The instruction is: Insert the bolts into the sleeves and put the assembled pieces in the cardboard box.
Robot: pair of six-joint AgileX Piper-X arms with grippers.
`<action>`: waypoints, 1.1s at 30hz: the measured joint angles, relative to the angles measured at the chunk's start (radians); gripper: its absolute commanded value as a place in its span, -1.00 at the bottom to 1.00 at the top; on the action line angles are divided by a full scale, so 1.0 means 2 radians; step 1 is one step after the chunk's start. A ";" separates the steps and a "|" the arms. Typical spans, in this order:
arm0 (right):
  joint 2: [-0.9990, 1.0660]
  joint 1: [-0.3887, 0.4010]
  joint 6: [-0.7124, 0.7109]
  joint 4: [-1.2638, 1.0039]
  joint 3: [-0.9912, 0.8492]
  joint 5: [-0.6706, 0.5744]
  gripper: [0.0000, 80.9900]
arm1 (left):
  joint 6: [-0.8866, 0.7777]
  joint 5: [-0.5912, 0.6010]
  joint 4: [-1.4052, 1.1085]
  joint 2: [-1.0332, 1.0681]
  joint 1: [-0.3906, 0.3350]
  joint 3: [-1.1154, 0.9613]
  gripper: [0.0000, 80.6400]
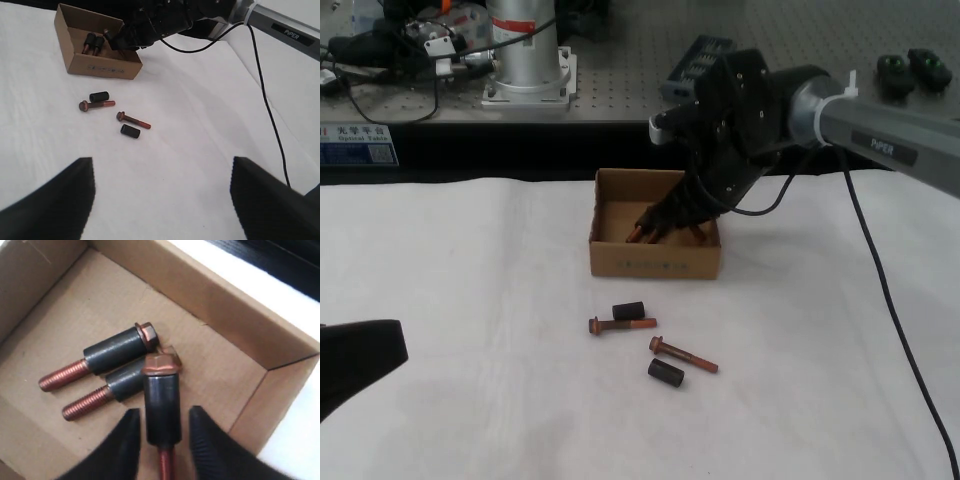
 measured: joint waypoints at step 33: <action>-0.364 0.094 -0.004 0.260 0.208 -0.032 -0.06 | 0.038 -0.015 0.034 0.000 0.000 0.000 0.35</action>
